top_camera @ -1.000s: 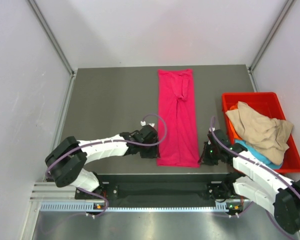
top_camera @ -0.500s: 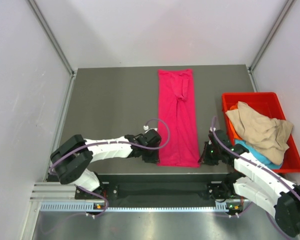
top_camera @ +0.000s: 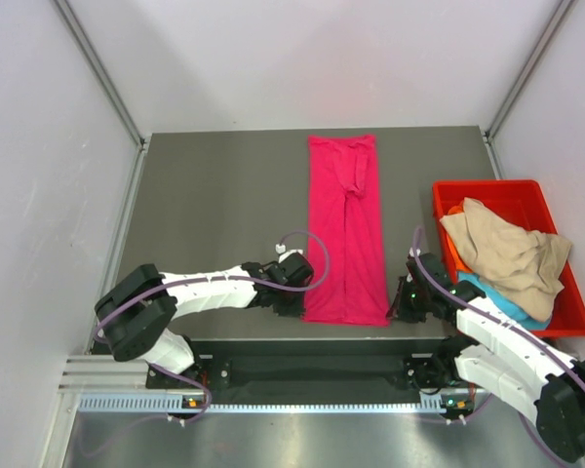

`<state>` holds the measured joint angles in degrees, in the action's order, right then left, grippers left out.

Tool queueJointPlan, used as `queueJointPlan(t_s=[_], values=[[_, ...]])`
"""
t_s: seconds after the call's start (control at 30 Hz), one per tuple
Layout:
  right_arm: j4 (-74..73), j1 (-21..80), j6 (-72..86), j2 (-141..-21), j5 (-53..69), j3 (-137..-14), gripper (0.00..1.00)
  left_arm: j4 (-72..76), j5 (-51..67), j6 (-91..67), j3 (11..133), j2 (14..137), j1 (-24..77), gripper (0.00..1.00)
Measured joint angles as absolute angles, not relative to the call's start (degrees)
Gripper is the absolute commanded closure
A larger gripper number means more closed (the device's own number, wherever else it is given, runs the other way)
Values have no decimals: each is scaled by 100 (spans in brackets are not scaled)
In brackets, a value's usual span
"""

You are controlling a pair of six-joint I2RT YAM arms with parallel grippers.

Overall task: Fold and stack the t-shirts
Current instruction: Fold the tshirt

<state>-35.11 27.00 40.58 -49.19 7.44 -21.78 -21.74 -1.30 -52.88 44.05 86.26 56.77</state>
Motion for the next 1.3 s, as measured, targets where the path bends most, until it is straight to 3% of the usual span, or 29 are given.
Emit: queueJointPlan(t_s=[0.3, 0.47, 0.53, 0.6, 0.77, 0.97, 1.0, 1.07, 1.13, 1.3], values=[[-3509, 2700, 4058, -4923, 762, -2174, 100, -2268, -222, -5349, 4405, 8626, 5680, 99], [-3509, 2700, 4060, -4910, 762, -2171, 100, -2316, -242, -5376, 4403, 8591, 5680, 70], [-3505, 2700, 4066, -4890, 766, -2161, 90, -2322, -220, -5391, 4377, 8534, 5680, 63], [-3498, 2700, 4073, -4836, 816, -2115, 78, -2285, -193, -5415, 4289, 8409, 5677, 59], [-3433, 2707, 4075, -4698, 1079, -1962, 72, -2005, 78, -5518, 3999, 8156, 5677, 56], [-3341, 2711, 4119, -4630, 1267, -1806, 74, -1538, 449, -5684, 3787, 8202, 5677, 58], [-3326, 2711, 4121, -4598, 1293, -1785, 81, -1446, 495, -5708, 3756, 8206, 5677, 62], [-3312, 2714, 4115, -4506, 1308, -1721, 96, -1317, 548, -5774, 3701, 8228, 5677, 84], [-3354, 2714, 4154, -4434, 1293, -1658, 100, -1260, 591, -5791, 3671, 8307, 5677, 100], [-3454, 2716, 4171, -4189, 1267, -1640, 100, -1155, 690, -5892, 3627, 8340, 5675, 100]])
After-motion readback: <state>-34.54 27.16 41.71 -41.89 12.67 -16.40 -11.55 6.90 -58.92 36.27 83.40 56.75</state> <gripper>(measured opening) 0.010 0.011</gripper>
